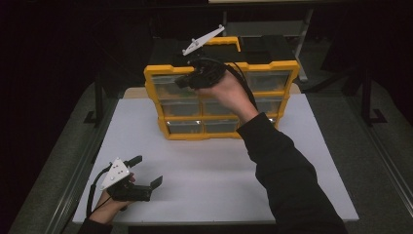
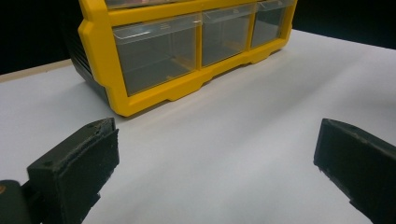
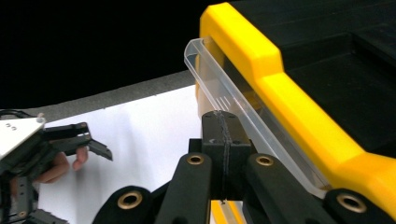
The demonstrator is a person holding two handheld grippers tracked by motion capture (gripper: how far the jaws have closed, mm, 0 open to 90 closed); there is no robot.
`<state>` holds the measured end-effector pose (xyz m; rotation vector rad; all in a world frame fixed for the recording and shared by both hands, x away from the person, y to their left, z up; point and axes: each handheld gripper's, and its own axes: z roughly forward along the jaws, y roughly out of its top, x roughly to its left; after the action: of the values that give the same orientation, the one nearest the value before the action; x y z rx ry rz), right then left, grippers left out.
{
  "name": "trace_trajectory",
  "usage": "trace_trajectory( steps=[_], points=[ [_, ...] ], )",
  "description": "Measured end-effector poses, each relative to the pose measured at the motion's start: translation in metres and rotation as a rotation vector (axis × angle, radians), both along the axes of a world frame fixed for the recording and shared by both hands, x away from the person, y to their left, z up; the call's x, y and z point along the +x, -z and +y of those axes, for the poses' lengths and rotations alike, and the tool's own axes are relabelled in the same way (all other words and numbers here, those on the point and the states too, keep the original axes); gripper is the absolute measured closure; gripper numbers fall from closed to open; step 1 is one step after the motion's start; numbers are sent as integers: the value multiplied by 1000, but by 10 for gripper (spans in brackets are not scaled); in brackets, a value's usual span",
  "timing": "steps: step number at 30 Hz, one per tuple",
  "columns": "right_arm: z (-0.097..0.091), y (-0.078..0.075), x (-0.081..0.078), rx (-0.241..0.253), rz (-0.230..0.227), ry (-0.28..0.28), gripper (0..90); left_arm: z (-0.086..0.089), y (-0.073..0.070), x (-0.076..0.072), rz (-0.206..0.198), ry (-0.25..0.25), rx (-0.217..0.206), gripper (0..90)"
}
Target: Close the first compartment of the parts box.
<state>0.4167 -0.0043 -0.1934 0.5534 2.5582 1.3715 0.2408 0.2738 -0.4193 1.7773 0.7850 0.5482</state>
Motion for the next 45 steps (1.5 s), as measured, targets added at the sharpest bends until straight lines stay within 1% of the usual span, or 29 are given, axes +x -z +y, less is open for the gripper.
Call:
trace_trajectory(
  steps=[3, 5, 6, 10, 13, 14, 15, 17, 19, 21, 22, 23, 24, 25, 26, 27, 28, 29, 30, 32, 33, 35, 36, 37, 40, 41, 42, 43, 45],
  points=[
    [-1, 1, 2, -1, -19, -7, 897, 0, 0, 0, 1, 0, -1, 0],
    [0, 1, 3, -2, -17, 7, 897, 1, -1, 0, -1, 5, 16, 0],
    [0, 1, 5, -6, -31, 6, 897, 1, -1, 0, 2, 4, 14, 0],
    [0, 1, 4, -5, -18, 23, 896, 0, 0, 0, -1, 2, 4, 0],
    [-1, 2, 3, -10, -25, 26, 895, 0, 0, 0, -2, 2, 1, 0],
    [-6, 4, 2, 8, -13, 30, 868, 0, 0, 0, -2, 2, 2, 0],
    [-6, 4, 2, 8, -13, 30, 868, 0, 0, 0, -2, 3, 1, 0],
    [-12, 7, -3, 17, -3, 38, 807, 0, -1, 0, -4, 5, 9, 0],
    [-15, 9, -5, 20, -1, 36, 792, 0, 0, 0, -2, 5, 14, 0],
    [-20, 12, -9, 20, -11, 31, 757, 0, 0, 0, 4, 5, 15, 0],
    [-22, 14, -12, 20, -11, 30, 741, -1, 0, 0, 6, 3, 5, 0],
    [-24, 16, -13, 18, -15, 25, 725, -1, 0, 0, 6, 5, 18, 0],
    [-28, 19, -17, 20, -17, 31, 693, -1, 0, 0, 5, 6, 18, 0],
    [-28, 19, -17, 20, -17, 31, 693, -1, 0, 0, 5, 5, 18, 0],
    [-31, 22, -20, 25, -17, 30, 649, -2, 1, 1, 6, 2, 2, 0],
    [-31, 22, -20, 25, -17, 30, 649, -2, 1, 1, 6, 2, 2, 0],
    [-33, 23, -21, 28, -23, 33, 623, -2, 1, 1, 7, 2, 3, 0],
    [-37, 27, -24, 36, -32, 32, 567, -1, 1, 1, 9, 1, 9, 0],
    [-37, 27, -24, 36, -32, 32, 567, -1, 1, 1, 9, 1, 9, 0],
    [-43, 33, -30, 45, -35, 30, 495, 0, 1, 1, 11, 0, 9, 0],
    [-43, 33, -30, 45, -35, 30, 495, 0, 1, 1, 11, 0, 9, 0],
    [-48, 38, -34, 49, -42, 39, 459, 0, 2, 1, 12, 1, 10, 0],
    [-53, 44, -37, 54, -43, 48, 414, -1, 2, 1, 12, 1, 8, 0],
    [-53, 44, -37, 54, -43, 48, 414, -1, 2, 1, 12, 1, 8, 0],
    [-63, 56, -45, 63, -34, 85, 328, -1, 2, 1, 9, 4, 13, 0],
    [-63, 56, -45, 63, -34, 85, 328, -1, 2, 2, 8, 4, 13, 0],
    [-68, 63, -49, 90, -14, 95, 289, 0, 2, 2, 3, 6, 19, 0],
    [-68, 63, -49, 90, -14, 95, 289, 0, 2, 2, 3, 6, 19, 0],
    [-74, 69, -51, 103, -35, 94, 235, 0, 2, 3, -2, 10, 25, 0]
  ],
)
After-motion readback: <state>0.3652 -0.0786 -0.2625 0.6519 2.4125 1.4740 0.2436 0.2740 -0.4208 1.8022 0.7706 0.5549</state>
